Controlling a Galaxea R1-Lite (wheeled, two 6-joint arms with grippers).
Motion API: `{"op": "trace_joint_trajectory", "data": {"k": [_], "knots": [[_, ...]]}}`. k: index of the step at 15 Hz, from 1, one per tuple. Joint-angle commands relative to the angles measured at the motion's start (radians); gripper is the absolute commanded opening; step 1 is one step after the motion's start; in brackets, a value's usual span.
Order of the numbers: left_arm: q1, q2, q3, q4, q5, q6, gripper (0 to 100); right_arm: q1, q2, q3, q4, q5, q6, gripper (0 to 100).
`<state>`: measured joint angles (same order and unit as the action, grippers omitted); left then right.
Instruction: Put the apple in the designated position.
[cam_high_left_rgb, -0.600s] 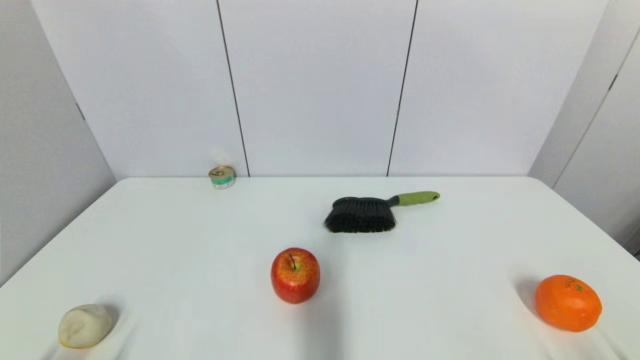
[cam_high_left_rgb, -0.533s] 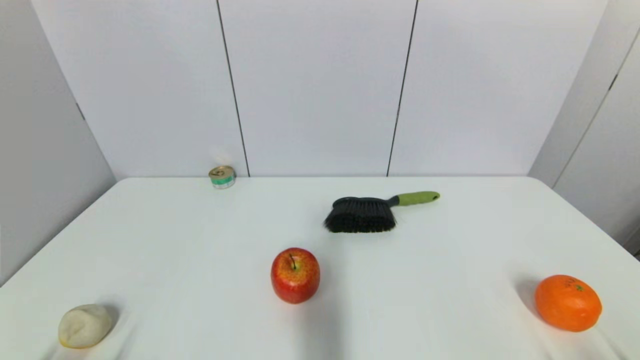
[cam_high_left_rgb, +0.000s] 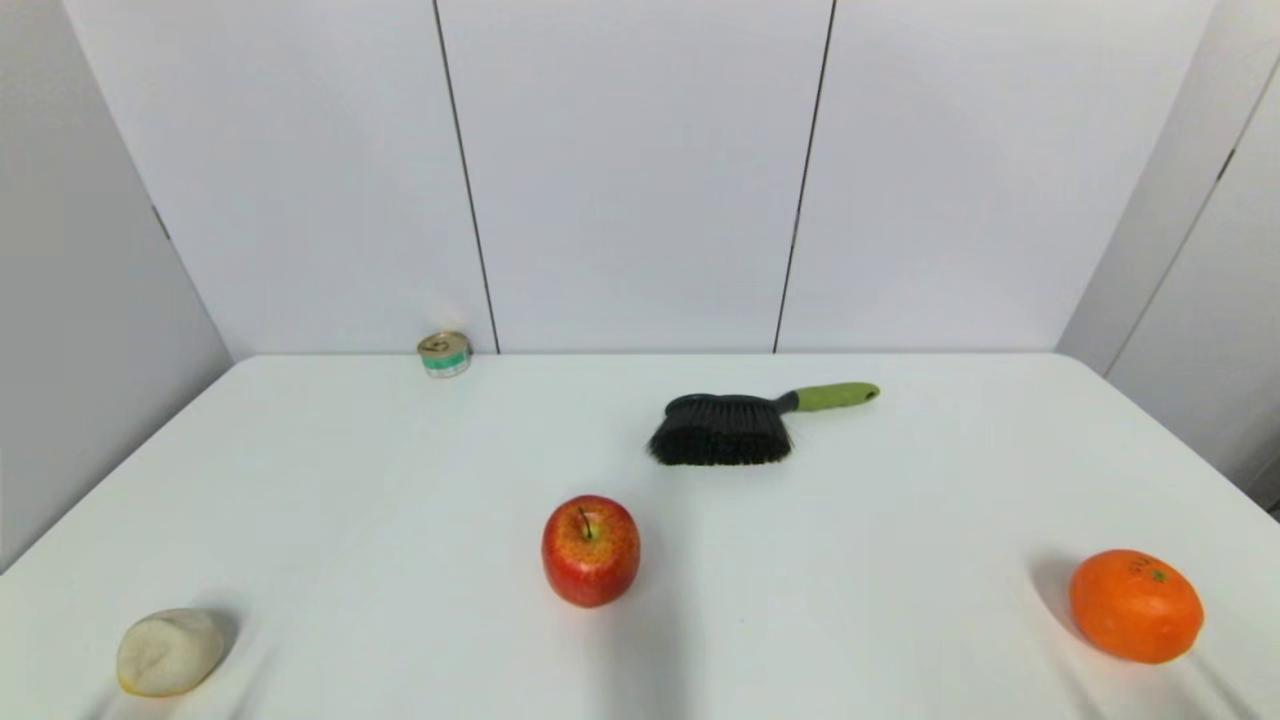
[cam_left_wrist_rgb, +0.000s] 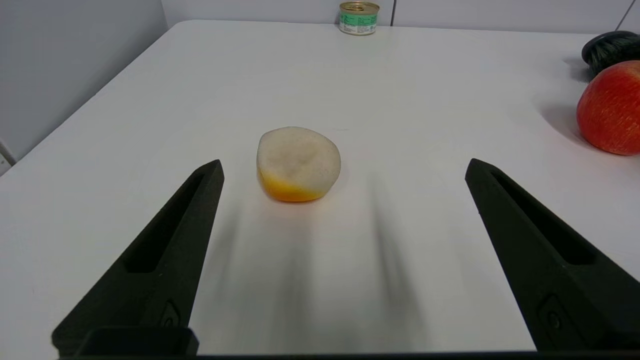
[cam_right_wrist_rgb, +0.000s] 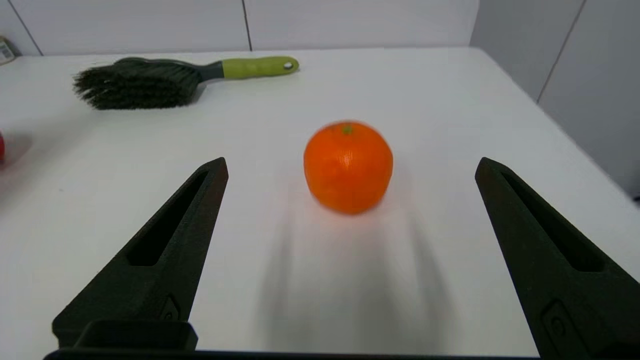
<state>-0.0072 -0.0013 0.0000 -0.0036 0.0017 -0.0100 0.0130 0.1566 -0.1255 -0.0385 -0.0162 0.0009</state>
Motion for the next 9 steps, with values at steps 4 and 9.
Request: {"op": "trace_joint_trajectory", "data": {"k": [4,9], "knots": [[0.000,0.001,0.000,-0.003,0.000,-0.001,100,0.186,0.687,-0.522,-0.006,0.076,-0.209,100],[0.001,0.001,0.000,0.001,0.000,-0.001,100,0.490,1.060,-0.674,-0.060,0.206,-0.213,100]]}}
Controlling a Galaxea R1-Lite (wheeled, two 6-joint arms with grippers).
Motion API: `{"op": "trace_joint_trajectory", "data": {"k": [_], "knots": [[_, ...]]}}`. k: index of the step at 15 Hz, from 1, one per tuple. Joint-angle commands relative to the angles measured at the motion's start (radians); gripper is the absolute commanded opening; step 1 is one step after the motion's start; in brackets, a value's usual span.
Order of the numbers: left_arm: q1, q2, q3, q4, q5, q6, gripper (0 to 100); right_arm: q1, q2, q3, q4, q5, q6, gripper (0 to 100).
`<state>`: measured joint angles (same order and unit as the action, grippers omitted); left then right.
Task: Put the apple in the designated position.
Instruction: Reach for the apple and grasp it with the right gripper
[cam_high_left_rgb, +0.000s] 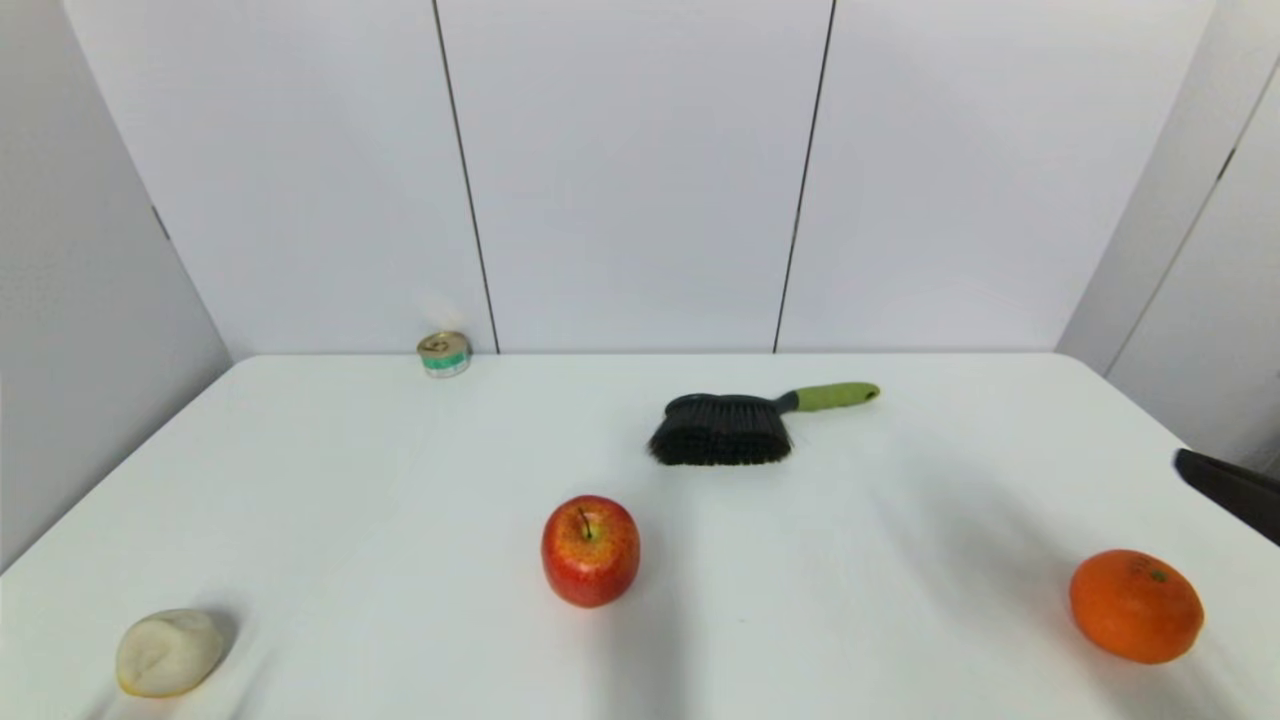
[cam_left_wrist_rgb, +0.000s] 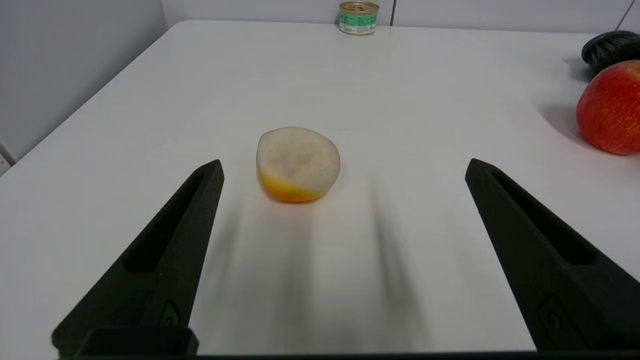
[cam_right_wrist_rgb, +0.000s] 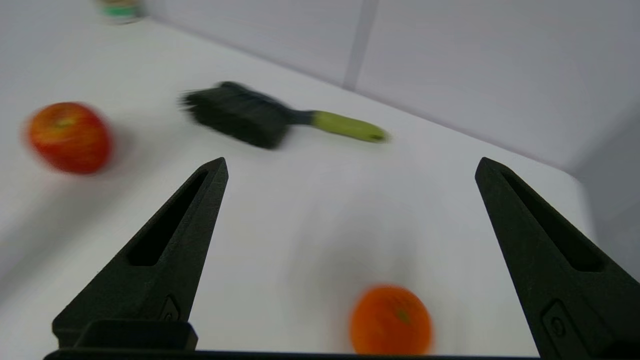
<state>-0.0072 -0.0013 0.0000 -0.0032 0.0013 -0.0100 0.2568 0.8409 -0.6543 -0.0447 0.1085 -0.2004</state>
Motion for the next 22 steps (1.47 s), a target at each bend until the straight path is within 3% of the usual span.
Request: {"op": "trace_joint_trajectory", "data": {"k": [1,4,7,13,22], "knots": [[0.001,0.001,0.000,-0.003,0.000,-0.001,100,0.309,0.457,-0.159,-0.090,0.082,-0.014,100],[0.000,0.001,0.000,0.000,0.000,-0.001,100,0.461,0.679,-0.216,-0.170,0.082,-0.014,100],[0.000,0.001,0.000,0.000,0.000,-0.001,100,0.521,0.833,-0.269,-0.176,0.082,-0.020,100],[0.000,0.001,0.000,-0.003,0.000,-0.001,100,0.545,1.046,-0.360,-0.221,0.080,-0.025,100],[0.001,0.001,0.000,0.000,0.000,-0.001,100,0.598,1.147,-0.397,-0.299,0.080,-0.028,100]]}}
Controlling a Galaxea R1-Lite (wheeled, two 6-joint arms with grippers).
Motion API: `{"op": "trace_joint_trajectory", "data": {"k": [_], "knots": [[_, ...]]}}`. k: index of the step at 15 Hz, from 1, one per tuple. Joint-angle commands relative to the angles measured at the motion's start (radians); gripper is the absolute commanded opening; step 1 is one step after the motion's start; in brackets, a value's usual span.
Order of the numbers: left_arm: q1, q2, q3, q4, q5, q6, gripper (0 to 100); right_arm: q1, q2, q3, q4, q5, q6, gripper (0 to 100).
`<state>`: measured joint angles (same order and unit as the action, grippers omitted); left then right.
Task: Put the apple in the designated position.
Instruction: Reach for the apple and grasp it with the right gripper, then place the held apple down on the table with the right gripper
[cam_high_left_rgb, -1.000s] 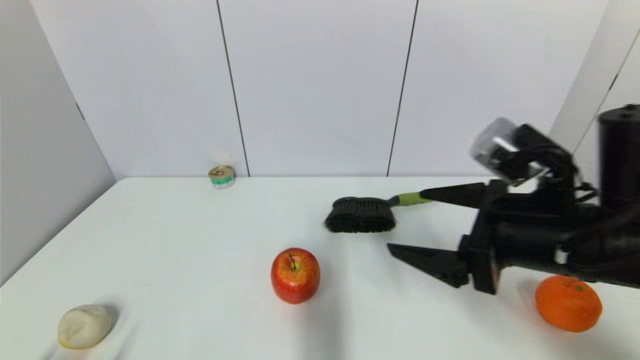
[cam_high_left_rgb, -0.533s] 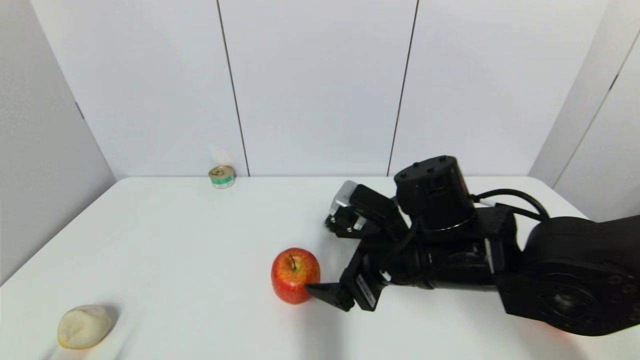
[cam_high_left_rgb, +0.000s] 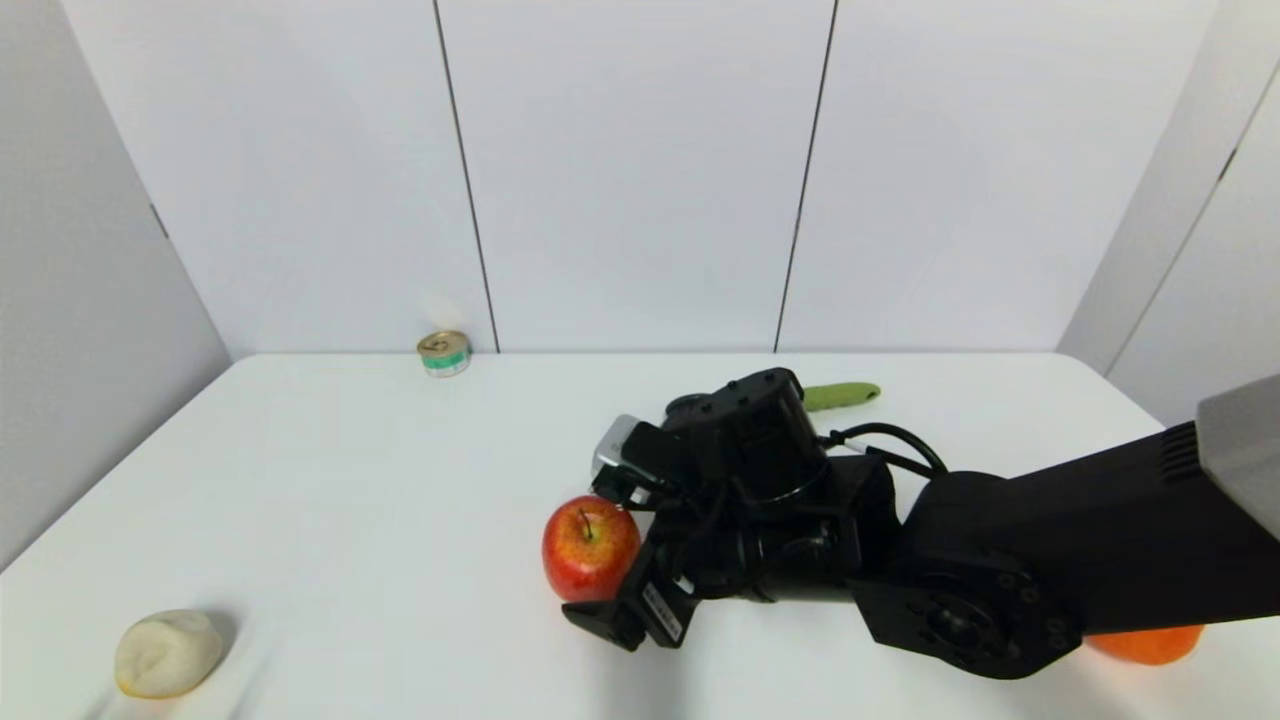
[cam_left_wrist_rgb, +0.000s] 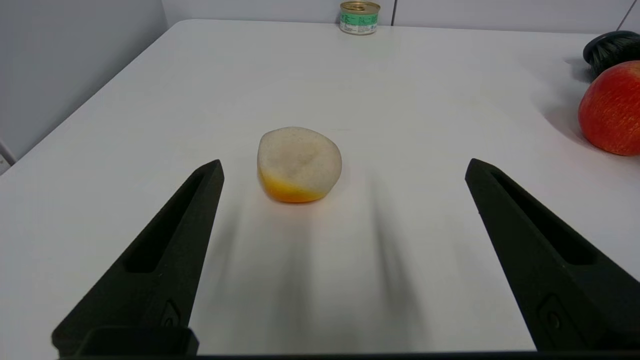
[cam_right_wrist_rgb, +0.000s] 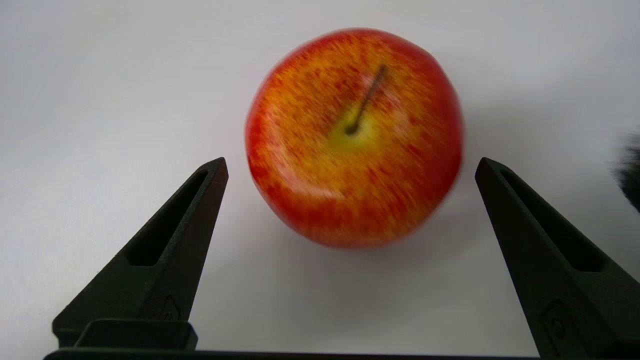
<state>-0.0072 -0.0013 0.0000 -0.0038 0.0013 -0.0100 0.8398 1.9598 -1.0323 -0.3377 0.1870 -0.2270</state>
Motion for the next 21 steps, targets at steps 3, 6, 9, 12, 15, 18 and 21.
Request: {"op": "trace_joint_trajectory", "data": {"k": [3,6,9,12,15,18,21], "knots": [[0.000,0.001,0.000,0.001,0.000,-0.001,100,0.019,0.048,-0.041,-0.007,-0.001,-0.002,0],[0.000,0.001,0.000,0.001,0.000,-0.001,100,0.018,0.060,-0.043,-0.006,-0.001,-0.002,0],[0.000,0.001,0.000,-0.002,0.000,-0.001,100,0.018,0.057,-0.051,0.003,-0.001,0.002,0],[0.000,0.001,0.000,0.001,0.000,-0.001,100,-0.016,0.042,-0.156,0.006,-0.009,0.009,0],[0.000,0.001,0.000,0.001,0.000,-0.001,100,-0.134,0.074,-0.334,0.006,-0.004,0.008,0],[0.000,0.001,0.000,0.001,0.000,-0.001,100,-0.266,0.162,-0.494,0.005,-0.008,0.000,0],[0.000,0.001,0.000,0.001,0.000,-0.001,100,-0.390,0.266,-0.601,0.003,-0.012,0.000,0]]}}
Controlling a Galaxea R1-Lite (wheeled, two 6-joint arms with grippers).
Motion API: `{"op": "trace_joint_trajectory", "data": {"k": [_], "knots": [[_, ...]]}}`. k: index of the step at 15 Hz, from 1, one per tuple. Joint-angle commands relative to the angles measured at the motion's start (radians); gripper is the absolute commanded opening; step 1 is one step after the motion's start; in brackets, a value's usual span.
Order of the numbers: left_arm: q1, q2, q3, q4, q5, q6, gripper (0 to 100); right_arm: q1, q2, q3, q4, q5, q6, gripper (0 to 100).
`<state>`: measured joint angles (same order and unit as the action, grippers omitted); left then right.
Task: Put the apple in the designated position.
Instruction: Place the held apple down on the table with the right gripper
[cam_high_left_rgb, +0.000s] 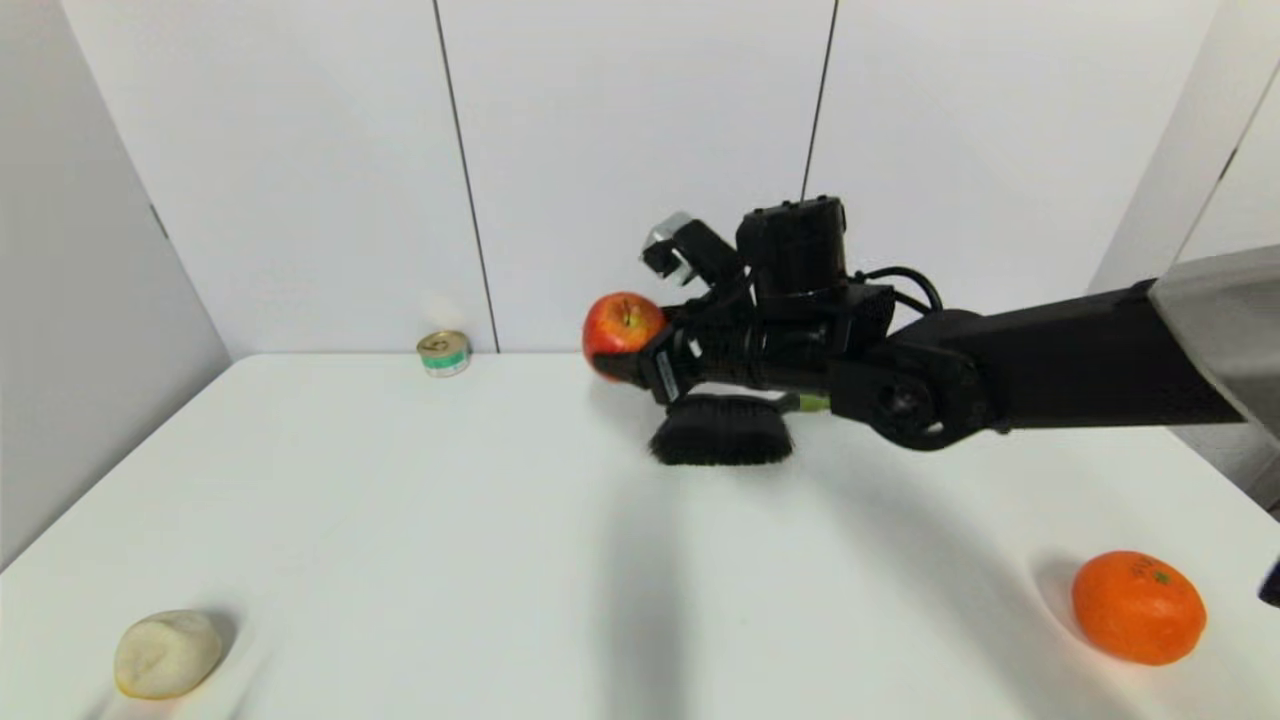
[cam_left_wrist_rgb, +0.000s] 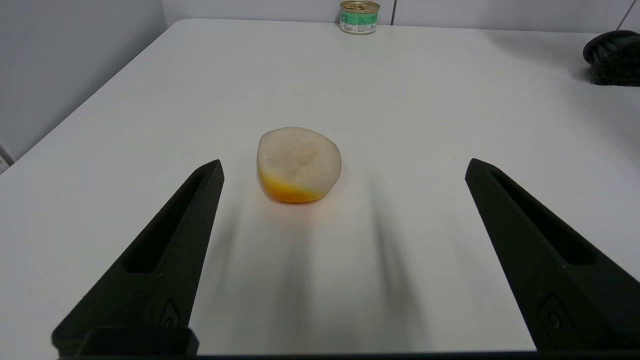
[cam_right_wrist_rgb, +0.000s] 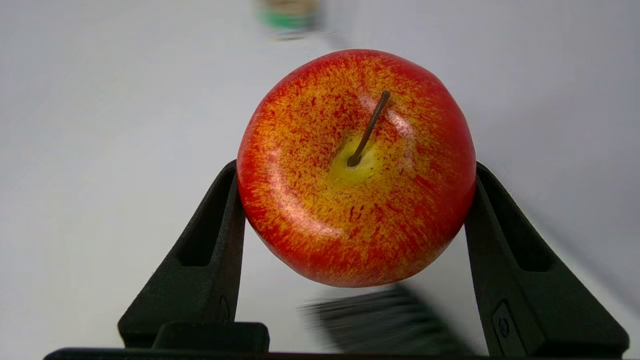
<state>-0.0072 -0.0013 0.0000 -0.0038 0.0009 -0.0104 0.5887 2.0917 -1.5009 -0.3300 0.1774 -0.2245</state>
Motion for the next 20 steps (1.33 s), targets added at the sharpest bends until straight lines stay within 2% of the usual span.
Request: {"op": "trace_joint_trajectory", "data": {"k": [1,4,7,15,16,20], "knots": [[0.000,0.000,0.000,0.001,0.001,0.000,100,-0.170,0.168,-0.164,-0.007,-0.004,-0.003,0],[0.000,0.001,0.000,0.001,0.001,0.000,100,-0.242,0.249,-0.223,-0.007,-0.003,-0.004,0],[0.000,0.001,0.000,0.001,0.001,0.000,100,-0.276,0.284,-0.216,-0.001,-0.003,-0.004,0],[0.000,0.001,0.000,0.001,0.001,0.000,100,-0.268,0.254,-0.116,0.011,0.007,0.001,0],[0.000,0.001,0.000,0.001,0.001,0.000,100,-0.267,0.246,-0.111,0.011,0.007,0.001,100],[0.000,0.001,0.000,0.001,0.001,0.000,100,-0.264,0.229,-0.110,0.011,0.005,0.004,100]]}}
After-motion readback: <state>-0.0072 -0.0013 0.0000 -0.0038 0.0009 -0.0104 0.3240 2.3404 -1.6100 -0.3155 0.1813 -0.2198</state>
